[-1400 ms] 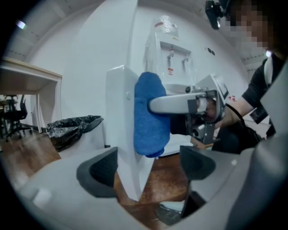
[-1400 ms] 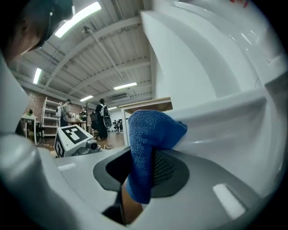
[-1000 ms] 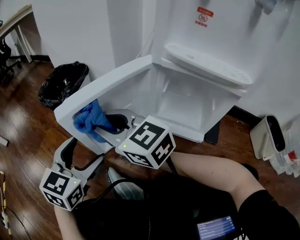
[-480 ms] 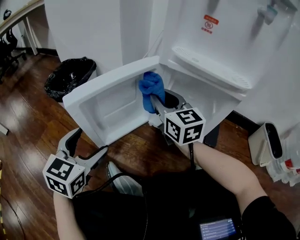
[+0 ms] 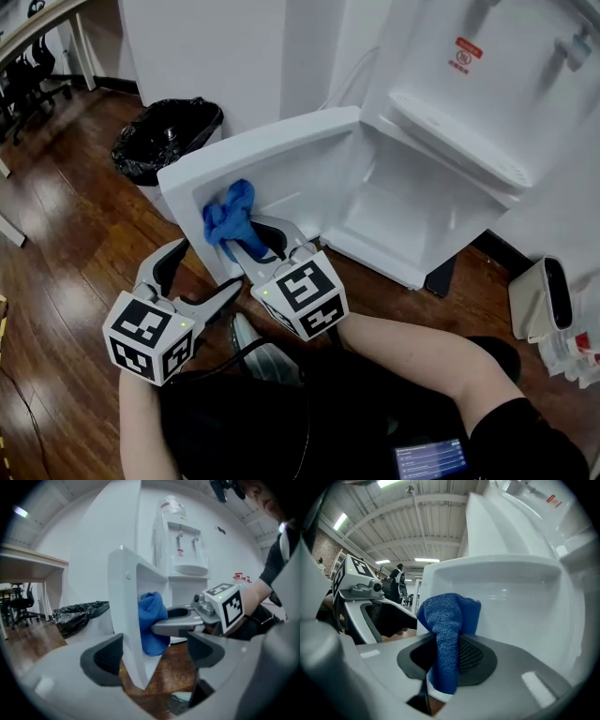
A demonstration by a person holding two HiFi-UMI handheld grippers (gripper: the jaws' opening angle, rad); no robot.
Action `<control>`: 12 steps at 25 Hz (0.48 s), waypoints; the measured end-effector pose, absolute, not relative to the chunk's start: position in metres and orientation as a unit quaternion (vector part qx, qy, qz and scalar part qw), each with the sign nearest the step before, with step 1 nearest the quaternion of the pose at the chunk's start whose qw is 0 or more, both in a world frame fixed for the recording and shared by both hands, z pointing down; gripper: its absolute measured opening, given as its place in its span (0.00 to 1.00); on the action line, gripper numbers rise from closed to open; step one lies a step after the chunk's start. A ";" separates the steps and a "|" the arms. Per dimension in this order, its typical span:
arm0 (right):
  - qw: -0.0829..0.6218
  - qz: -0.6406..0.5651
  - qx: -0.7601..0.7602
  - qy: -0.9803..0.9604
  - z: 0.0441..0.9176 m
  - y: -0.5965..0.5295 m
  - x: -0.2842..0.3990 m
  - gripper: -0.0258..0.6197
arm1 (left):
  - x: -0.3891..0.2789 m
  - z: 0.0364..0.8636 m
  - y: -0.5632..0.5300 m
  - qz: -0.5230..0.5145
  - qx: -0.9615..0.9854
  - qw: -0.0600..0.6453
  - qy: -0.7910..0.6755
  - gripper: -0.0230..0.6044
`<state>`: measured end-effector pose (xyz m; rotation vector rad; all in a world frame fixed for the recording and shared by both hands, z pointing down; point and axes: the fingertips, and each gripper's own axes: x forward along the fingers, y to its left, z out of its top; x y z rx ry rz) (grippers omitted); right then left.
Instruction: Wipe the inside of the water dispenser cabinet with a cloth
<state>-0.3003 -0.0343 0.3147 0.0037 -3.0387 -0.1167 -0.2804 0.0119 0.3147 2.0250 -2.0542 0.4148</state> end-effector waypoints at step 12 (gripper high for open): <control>0.072 -0.056 0.109 -0.990 0.336 -0.153 -0.255 0.20 | -0.284 0.315 0.013 0.136 0.687 0.116 -0.705 0.71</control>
